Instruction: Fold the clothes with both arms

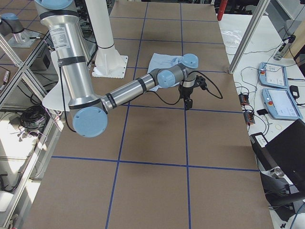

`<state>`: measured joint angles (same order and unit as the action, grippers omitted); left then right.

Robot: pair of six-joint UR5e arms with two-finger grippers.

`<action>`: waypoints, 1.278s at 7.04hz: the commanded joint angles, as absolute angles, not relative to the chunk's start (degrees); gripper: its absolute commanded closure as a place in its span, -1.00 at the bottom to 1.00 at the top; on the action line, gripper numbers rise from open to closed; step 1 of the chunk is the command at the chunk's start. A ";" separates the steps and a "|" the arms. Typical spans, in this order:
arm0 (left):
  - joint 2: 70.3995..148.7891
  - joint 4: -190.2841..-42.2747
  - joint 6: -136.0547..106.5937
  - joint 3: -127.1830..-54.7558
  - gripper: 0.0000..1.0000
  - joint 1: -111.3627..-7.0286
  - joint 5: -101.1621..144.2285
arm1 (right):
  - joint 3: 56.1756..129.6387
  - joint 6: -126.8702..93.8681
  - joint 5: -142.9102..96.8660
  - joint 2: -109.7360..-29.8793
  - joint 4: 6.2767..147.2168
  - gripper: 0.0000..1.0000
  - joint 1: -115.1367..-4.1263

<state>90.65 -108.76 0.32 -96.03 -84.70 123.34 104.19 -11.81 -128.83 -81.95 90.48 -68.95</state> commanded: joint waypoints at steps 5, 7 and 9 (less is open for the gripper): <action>86.13 -102.89 0.88 -93.42 -0.99 -86.31 129.94 | 103.10 -9.14 -132.80 -88.76 90.44 -1.00 -75.67; 86.66 -91.37 0.88 -97.54 -0.99 -86.31 130.60 | 103.18 -9.75 -132.89 -89.12 90.79 -1.00 -75.76; 86.31 -90.00 0.97 -98.70 -0.99 -86.48 130.61 | 102.49 -9.93 -133.15 -90.08 90.88 -1.00 -76.63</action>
<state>86.39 -91.46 0.93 -98.04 -86.35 130.51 102.99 -9.80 -133.01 -89.39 90.82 -76.06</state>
